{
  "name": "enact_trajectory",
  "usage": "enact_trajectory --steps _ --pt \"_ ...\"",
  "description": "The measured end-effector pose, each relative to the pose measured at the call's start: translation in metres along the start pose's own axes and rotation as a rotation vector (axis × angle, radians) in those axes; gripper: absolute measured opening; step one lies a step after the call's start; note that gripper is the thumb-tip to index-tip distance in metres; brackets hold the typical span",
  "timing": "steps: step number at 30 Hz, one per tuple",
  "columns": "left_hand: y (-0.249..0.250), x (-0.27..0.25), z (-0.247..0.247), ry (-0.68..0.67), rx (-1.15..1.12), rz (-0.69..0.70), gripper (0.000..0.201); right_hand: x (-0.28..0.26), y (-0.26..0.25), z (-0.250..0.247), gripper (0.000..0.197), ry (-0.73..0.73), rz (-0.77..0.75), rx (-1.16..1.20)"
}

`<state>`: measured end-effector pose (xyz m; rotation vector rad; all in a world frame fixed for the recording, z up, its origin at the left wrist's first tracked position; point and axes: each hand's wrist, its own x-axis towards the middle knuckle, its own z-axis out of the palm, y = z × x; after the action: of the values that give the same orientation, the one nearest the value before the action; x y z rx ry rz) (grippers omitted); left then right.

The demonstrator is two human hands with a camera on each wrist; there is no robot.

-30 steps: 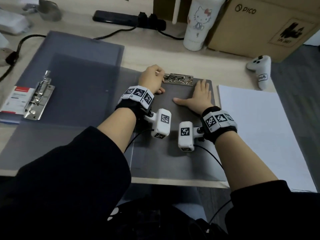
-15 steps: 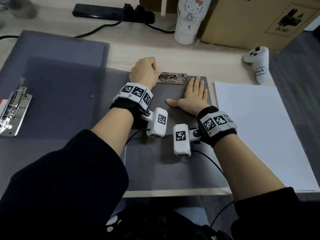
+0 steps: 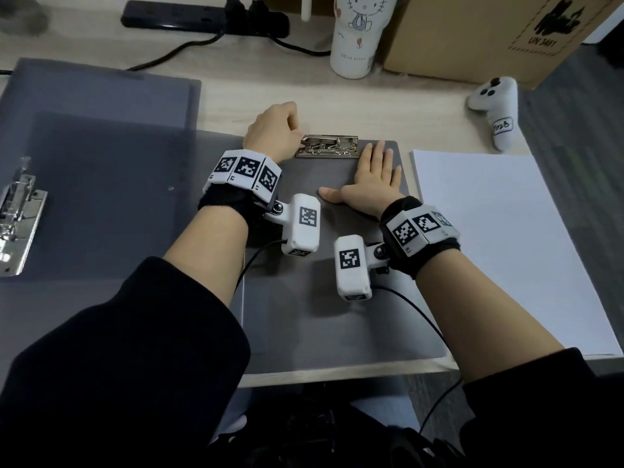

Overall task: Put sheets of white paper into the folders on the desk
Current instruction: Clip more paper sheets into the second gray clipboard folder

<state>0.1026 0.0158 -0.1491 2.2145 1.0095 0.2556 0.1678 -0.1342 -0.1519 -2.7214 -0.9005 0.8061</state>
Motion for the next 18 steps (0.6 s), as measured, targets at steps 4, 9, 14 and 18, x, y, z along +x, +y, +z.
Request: enact_trajectory --steps 4,9,14,18 --pt "0.01 -0.001 -0.005 0.044 -0.185 0.018 0.029 0.0 -0.001 -0.001 0.116 -0.004 0.006 -0.002" --pt "0.026 -0.004 -0.008 0.011 -0.285 0.181 0.025 0.002 0.0 0.0 0.116 -0.002 0.01 -0.012" --pt "0.035 -0.011 -0.009 -0.272 -0.365 0.302 0.026 0.003 0.0 0.001 0.115 0.004 0.009 -0.013" --pt "0.044 -0.015 -0.005 -0.42 -0.301 0.247 0.04 0.003 0.0 0.001 0.115 0.013 0.003 -0.006"
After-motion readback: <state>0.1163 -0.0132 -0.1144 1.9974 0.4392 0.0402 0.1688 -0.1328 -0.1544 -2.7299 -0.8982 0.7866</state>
